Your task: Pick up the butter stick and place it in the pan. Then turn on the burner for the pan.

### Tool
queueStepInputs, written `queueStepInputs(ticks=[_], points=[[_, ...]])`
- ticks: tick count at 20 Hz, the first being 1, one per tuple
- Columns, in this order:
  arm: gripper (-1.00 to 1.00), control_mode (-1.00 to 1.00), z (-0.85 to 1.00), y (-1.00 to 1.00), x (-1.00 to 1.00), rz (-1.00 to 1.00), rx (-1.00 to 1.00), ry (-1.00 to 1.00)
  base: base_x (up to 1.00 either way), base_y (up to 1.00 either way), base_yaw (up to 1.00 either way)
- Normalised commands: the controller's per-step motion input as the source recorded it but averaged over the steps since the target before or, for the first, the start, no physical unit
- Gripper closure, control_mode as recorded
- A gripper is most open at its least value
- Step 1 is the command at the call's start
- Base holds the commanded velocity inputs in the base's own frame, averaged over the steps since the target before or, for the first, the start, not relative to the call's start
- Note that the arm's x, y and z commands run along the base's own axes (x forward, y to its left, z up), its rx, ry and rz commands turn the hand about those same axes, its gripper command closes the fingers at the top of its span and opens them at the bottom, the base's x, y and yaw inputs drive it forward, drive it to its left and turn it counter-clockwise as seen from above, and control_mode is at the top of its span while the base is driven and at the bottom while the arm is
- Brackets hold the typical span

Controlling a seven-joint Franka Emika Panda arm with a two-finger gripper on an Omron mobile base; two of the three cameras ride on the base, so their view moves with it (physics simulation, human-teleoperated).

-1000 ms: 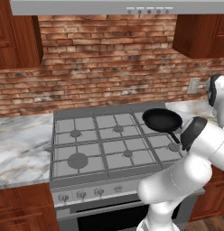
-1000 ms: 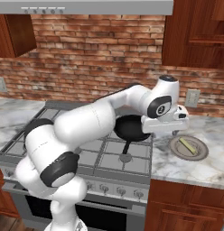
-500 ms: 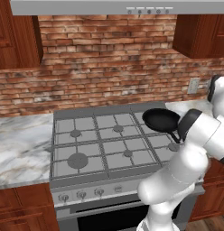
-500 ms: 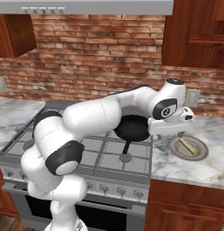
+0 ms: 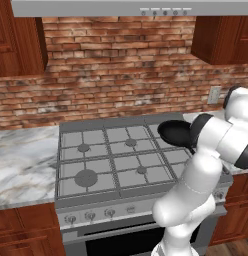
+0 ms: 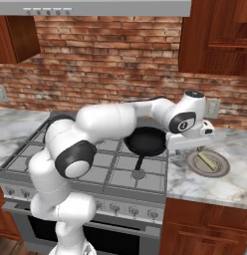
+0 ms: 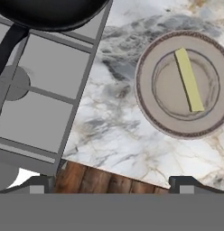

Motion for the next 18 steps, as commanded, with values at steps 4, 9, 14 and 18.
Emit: queueStepInputs(ticks=[4, 9, 14, 18], points=[[-1.00, -1.00, -0.17, -0.08, 0.23, 0.02, 0.00, 0.02, 0.00, 0.00, 0.00], [-1.00, -1.00, -0.15, -0.08, 0.16, 0.02, 0.00, 0.05, 0.00, 0.00, 0.00], [-1.00, -1.00, -0.14, -0.05, 0.05, 0.03, 0.00, 0.05, 0.00, 0.00, 0.00], [-1.00, -1.00, -0.12, -0.04, 0.12, 0.01, 0.00, 0.04, 0.00, 0.00, 0.00]])
